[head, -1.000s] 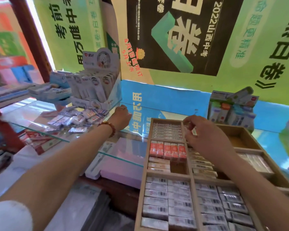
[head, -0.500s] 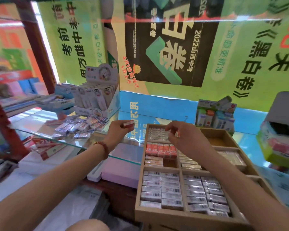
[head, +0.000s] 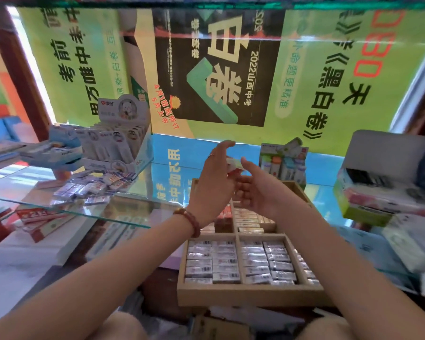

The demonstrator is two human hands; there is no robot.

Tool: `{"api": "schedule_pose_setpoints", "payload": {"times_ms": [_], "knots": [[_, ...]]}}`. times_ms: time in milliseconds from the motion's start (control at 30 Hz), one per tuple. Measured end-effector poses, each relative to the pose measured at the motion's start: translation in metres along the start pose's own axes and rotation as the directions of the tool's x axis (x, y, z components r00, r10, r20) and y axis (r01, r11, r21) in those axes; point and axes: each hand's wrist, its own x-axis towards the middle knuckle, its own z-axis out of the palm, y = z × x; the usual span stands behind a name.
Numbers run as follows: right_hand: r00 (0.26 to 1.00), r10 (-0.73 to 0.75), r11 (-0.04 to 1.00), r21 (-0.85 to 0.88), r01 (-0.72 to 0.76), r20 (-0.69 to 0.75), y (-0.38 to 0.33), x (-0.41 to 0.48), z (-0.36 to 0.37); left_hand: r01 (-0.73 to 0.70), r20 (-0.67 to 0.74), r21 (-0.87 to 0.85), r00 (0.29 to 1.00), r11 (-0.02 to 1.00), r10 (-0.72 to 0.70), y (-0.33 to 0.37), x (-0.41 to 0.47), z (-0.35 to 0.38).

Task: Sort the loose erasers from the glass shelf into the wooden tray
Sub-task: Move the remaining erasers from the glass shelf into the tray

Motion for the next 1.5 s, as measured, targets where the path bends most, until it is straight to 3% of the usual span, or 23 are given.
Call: {"api": "schedule_pose_setpoints", "payload": {"times_ms": [167, 333, 433, 467, 500, 567, 600, 667, 767, 1000, 1100, 1200, 1367, 1500], "knots": [[1.000, -0.010, 0.986, 0.166, 0.007, 0.018, -0.011, 0.006, -0.030, -0.223, 0.088, 0.188, 0.974, 0.956, 0.210, 0.024, 0.001, 0.017], [1.000, -0.011, 0.976, 0.217, 0.012, -0.006, -0.007, 0.019, -0.051, -0.130, 0.133, -0.078, 0.981, 0.988, 0.140, 0.015, 0.008, 0.042], [0.984, -0.068, 0.928, 0.351, 0.123, -0.165, -0.014, 0.025, -0.057, -0.117, 0.197, -0.307, 0.963, 0.944, 0.184, 0.000, 0.007, 0.049], [0.953, -0.121, 0.927, 0.312, 0.208, -0.277, -0.018, 0.030, -0.062, -0.092, 0.217, -0.329, 0.961, 0.940, 0.170, -0.004, 0.005, 0.050], [0.894, -0.210, 0.944, 0.154, 0.291, -0.396, -0.022, 0.035, -0.067, -0.071, 0.227, -0.284, 0.964, 0.956, 0.139, -0.011, 0.003, 0.051], [0.751, -0.424, 0.895, -0.361, 0.263, -0.505, -0.022, 0.048, -0.076, -0.062, 0.241, 0.017, 0.969, 0.998, 0.056, -0.026, 0.000, 0.051], [0.725, -0.495, 0.817, -0.542, 0.199, -0.480, -0.019, 0.054, -0.078, -0.057, 0.258, 0.175, 0.966, 0.983, 0.010, -0.034, -0.001, 0.050], [0.753, -0.548, 0.668, -0.732, 0.133, -0.364, -0.007, 0.066, -0.077, -0.061, 0.308, 0.386, 0.949, 0.921, -0.066, -0.044, -0.004, 0.051], [0.788, -0.591, 0.398, -0.912, 0.096, -0.175, 0.005, 0.082, -0.073, -0.111, 0.362, 0.494, 0.928, 0.862, -0.088, -0.048, -0.009, 0.054], [0.854, -0.495, 0.106, -0.987, -0.121, -0.158, -0.008, 0.109, -0.069, -0.100, 0.397, 0.509, 0.908, 0.855, -0.130, -0.049, -0.009, 0.055], [0.866, -0.480, 0.035, -0.989, -0.142, -0.141, -0.010, 0.113, -0.067, -0.200, 0.495, 0.475, 0.866, 0.857, -0.071, -0.050, -0.008, 0.057], [0.861, -0.495, 0.036, -0.993, -0.114, -0.117, -0.005, 0.121, -0.066, -0.269, 0.589, 0.454, 0.806, 0.850, -0.059, -0.052, -0.007, 0.058], [0.832, -0.552, 0.045, -0.999, -0.031, -0.050, 0.003, 0.117, -0.068, -0.265, 0.622, 0.484, 0.774, 0.834, -0.115, -0.050, -0.007, 0.055], [0.874, -0.471, 0.098, -0.992, -0.078, -0.115, 0.006, 0.114, -0.072, -0.277, 0.664, 0.478, 0.735, 0.834, -0.136, -0.049, -0.005, 0.053]]}}
